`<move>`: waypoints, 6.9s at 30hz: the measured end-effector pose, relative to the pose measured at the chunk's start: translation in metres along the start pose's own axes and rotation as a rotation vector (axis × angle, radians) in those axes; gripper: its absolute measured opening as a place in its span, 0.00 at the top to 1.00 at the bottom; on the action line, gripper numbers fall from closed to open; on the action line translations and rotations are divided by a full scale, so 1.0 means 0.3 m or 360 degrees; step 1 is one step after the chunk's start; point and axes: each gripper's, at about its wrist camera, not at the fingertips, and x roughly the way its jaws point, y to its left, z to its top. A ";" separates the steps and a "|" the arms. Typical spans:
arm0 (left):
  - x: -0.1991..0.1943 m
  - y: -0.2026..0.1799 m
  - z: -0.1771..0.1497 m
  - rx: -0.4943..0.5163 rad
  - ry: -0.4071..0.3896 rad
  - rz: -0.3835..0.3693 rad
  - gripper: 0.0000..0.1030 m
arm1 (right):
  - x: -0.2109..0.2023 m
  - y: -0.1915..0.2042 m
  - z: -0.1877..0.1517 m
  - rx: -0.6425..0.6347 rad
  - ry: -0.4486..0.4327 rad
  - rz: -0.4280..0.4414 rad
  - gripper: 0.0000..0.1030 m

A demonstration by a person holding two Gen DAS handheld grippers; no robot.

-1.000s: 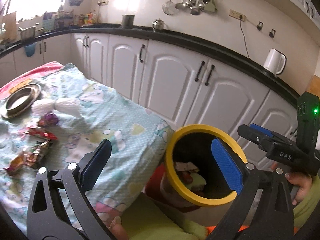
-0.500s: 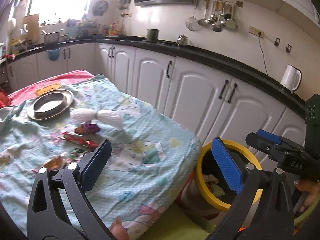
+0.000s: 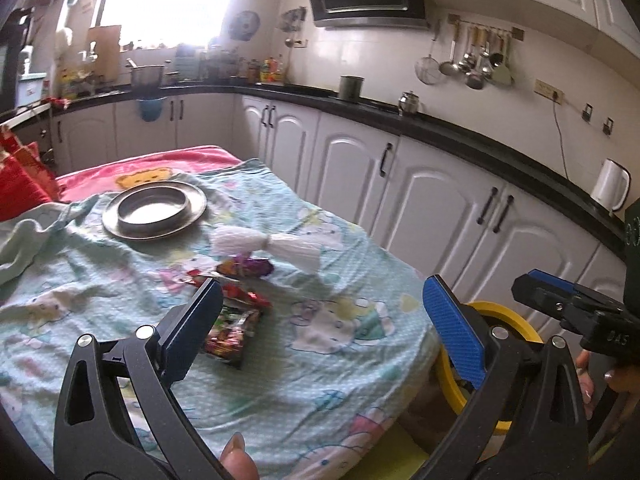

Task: Collect trash
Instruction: 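Move both open tools back over the blanket toward the remaining wrappers, then grasp the pink-and-yellow candy wrapper with the left tool while the right tool grasps the brown chocolate wrapper, then carry both candy wrappers over the yellow-rimmed bin, then open both tools to drop the wrappers into the bin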

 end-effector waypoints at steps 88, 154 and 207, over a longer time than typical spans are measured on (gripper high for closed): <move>0.093 0.514 -0.134 -0.0280 0.0377 0.0055 0.79 | 0.471 0.342 -0.104 -0.0193 0.0620 0.0300 0.87; 0.089 -0.181 -0.075 0.0206 0.0279 -0.0409 0.79 | -0.015 -0.155 -0.035 0.0088 0.0091 -0.0085 0.87; 0.269 -0.700 -0.290 0.0722 0.0531 -0.0734 0.79 | -0.142 -0.601 -0.249 0.0461 0.0103 -0.0381 0.86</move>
